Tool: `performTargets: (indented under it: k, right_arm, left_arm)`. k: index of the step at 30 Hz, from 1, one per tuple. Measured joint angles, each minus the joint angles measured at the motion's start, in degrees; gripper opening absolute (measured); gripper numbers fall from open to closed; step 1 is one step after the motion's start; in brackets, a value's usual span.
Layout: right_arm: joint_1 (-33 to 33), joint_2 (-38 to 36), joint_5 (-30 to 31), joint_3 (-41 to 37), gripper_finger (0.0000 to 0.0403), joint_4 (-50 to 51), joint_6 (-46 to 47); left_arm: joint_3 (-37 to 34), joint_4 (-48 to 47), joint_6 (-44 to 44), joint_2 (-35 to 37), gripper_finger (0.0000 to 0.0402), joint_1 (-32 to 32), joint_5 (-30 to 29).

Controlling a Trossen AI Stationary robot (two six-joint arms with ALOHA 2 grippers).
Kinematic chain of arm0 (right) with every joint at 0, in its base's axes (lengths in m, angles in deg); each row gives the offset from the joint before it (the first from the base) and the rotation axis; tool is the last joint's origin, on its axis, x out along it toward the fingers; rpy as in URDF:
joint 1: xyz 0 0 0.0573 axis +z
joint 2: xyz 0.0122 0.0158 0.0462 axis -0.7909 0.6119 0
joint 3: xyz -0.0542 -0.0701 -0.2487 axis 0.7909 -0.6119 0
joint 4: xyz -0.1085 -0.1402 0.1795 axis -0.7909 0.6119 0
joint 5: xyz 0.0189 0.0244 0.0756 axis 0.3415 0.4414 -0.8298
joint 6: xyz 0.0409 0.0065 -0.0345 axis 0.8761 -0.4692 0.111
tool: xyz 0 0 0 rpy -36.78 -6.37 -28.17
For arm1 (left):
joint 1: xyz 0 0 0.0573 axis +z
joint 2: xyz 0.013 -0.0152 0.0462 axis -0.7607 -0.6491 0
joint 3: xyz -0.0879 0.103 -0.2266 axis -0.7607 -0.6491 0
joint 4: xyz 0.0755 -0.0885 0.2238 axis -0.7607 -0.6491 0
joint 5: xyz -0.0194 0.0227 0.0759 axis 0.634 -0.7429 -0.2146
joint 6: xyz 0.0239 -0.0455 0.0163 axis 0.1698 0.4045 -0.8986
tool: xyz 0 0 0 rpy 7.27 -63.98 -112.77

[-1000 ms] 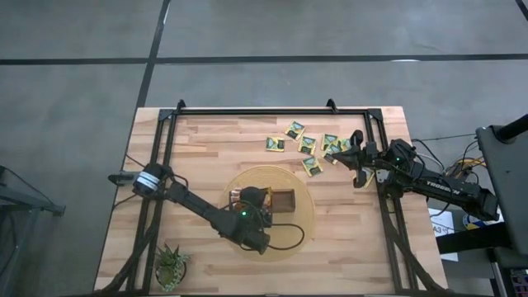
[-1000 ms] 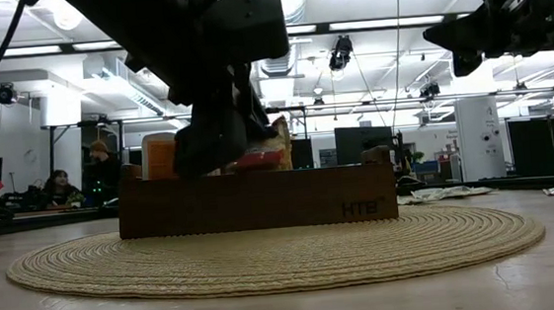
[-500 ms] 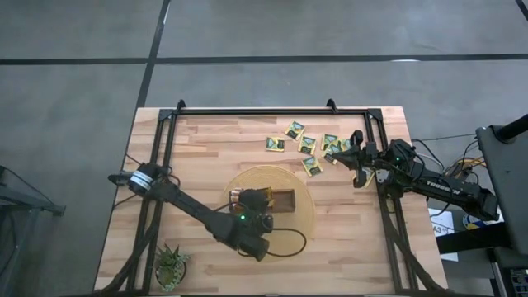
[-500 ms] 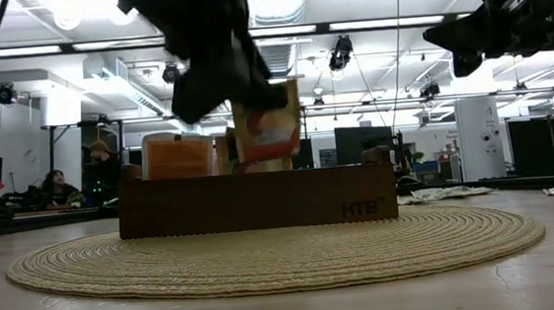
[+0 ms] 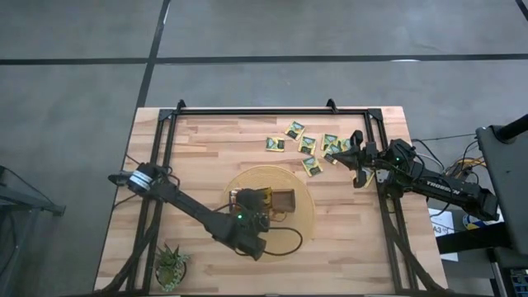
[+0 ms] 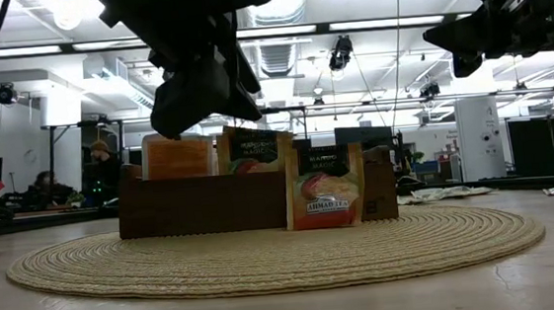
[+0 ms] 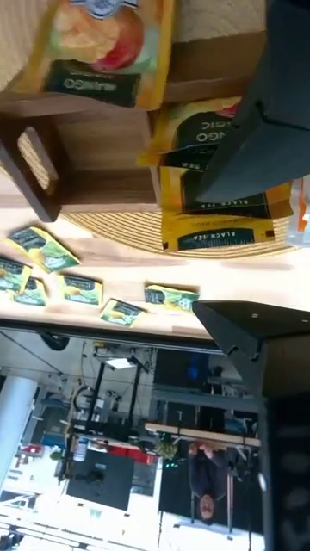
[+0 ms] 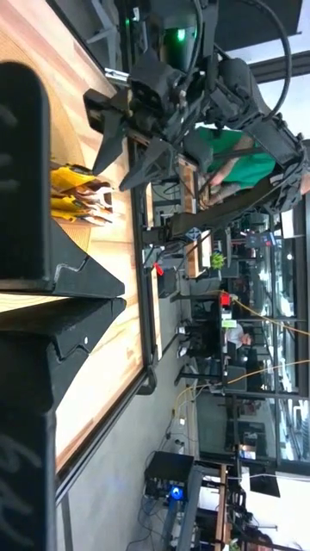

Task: Pick & Place Tea
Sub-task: Put the orange tea bag into the middle section of the wooden organizer

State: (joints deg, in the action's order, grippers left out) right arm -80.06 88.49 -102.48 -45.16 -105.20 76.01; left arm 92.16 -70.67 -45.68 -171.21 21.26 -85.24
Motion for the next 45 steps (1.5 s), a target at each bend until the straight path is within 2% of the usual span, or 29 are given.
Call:
performTargets:
  k: [5,8,12,16,21,24,27,31,35,38,42,45]
  right_arm:
    - [0.00,0.02,0.00,0.00,0.0009,0.00,0.13]
    - [0.00,0.04,-0.02,0.00,0.0008,0.01,0.86]
    - [0.02,0.11,-0.14,0.00,0.0009,0.14,2.90]
    - [0.05,0.11,-1.60,0.02,0.0009,1.03,5.36]
    - [0.97,0.11,-4.62,0.02,0.0009,1.31,8.47]
    - [2.47,0.14,-4.65,0.02,0.0009,0.73,9.96]
    - [4.79,0.15,-4.63,0.02,0.0009,0.35,11.00]
    - [9.55,0.44,-3.22,0.02,0.0009,0.35,13.40]
    - [16.36,2.05,3.89,0.02,0.0009,0.38,13.75]
    - [22.43,3.94,10.77,0.03,0.0009,0.38,14.66]
    - [31.61,8.49,20.44,1.68,0.0009,0.47,16.49]
    - [39.05,13.67,28.09,5.05,0.0009,0.66,16.69]
  left_arm:
    - [3.53,0.28,0.91,-0.02,0.0190,-0.33,1.91]
    - [6.47,-0.11,1.44,0.27,0.0190,-0.35,5.65]
    - [7.97,-0.98,5.11,2.38,0.0190,-0.37,7.57]
    - [5.49,-2.78,11.48,7.49,0.0190,-0.87,9.02]
    - [-3.26,-0.80,19.83,17.40,0.0190,-2.33,11.65]
    - [-11.85,7.70,21.23,24.42,0.0190,-3.02,12.22]
    - [-22.76,24.34,17.18,31.61,0.0190,-3.13,12.77]
    - [-38.30,48.91,10.84,40.16,0.0190,-1.70,19.51]
    - [-51.85,69.37,8.66,46.39,0.0190,2.45,28.82]
    - [-59.40,81.17,7.91,48.70,0.0190,5.45,30.13]
    - [-64.54,90.99,3.60,49.85,0.0190,6.88,31.42]
    - [-65.72,94.37,-0.74,50.18,0.0190,6.92,31.45]
